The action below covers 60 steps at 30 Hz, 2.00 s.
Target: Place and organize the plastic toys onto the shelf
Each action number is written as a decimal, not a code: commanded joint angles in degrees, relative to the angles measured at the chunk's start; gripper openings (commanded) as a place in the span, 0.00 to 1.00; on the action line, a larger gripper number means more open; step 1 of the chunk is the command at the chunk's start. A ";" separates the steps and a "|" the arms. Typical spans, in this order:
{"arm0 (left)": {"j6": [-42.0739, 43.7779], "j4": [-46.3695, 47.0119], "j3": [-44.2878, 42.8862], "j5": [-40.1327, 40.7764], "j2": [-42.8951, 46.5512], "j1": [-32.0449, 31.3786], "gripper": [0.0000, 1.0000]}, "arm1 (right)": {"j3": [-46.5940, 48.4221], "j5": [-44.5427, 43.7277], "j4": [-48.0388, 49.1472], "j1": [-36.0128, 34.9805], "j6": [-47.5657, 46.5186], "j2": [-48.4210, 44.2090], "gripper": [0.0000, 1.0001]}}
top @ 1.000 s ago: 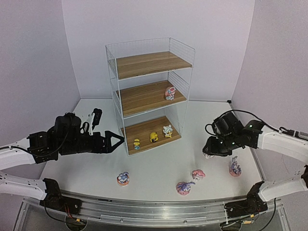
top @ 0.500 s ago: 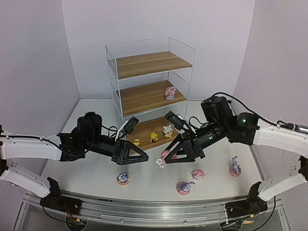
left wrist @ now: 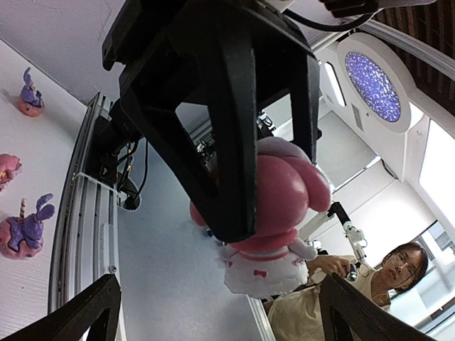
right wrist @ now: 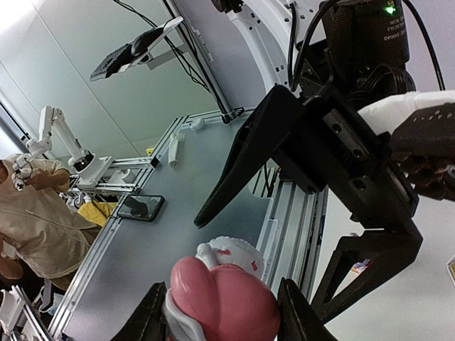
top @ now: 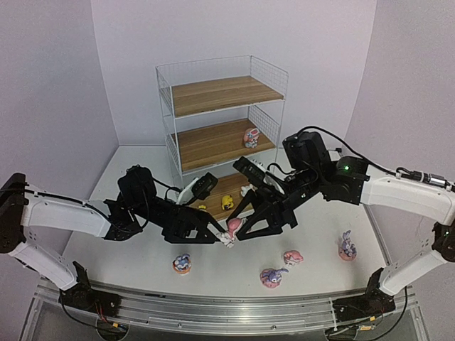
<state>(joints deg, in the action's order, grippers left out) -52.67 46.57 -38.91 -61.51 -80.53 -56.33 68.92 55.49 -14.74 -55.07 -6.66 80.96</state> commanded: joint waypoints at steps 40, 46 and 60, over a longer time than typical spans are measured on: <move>16.55 -15.66 -6.99 11.33 3.01 -2.20 0.00 | 13.63 -23.28 -7.95 -0.32 1.47 0.18 0.94; 22.36 -18.23 -6.53 25.08 8.15 -2.20 0.00 | 2.82 -35.27 12.63 -0.32 14.64 -10.47 0.96; 20.86 -7.17 -6.21 33.42 11.34 -2.20 0.00 | -18.20 -39.17 54.09 -0.36 38.16 -9.03 0.95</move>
<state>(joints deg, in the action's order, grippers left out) -32.84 32.51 -43.09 -30.77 -72.07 -58.35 52.11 17.85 24.52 -55.22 23.01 68.52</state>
